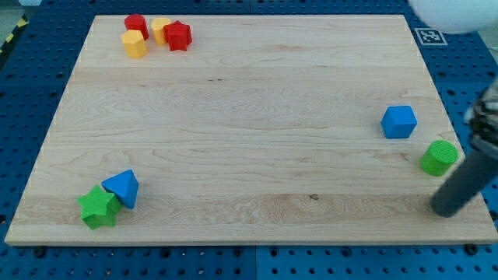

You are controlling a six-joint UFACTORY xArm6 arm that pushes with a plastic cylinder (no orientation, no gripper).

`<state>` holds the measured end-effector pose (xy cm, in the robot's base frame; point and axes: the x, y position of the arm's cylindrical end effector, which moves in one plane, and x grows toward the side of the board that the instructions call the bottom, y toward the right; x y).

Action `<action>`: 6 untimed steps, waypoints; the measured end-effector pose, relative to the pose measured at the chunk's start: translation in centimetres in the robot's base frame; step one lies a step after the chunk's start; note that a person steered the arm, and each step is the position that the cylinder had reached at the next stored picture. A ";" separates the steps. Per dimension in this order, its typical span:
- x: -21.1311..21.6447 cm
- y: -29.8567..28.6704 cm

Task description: Move the green circle slightly left

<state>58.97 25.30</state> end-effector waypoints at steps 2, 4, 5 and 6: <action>-5.3 4.9; -5.9 4.3; -6.2 3.1; -6.2 1.3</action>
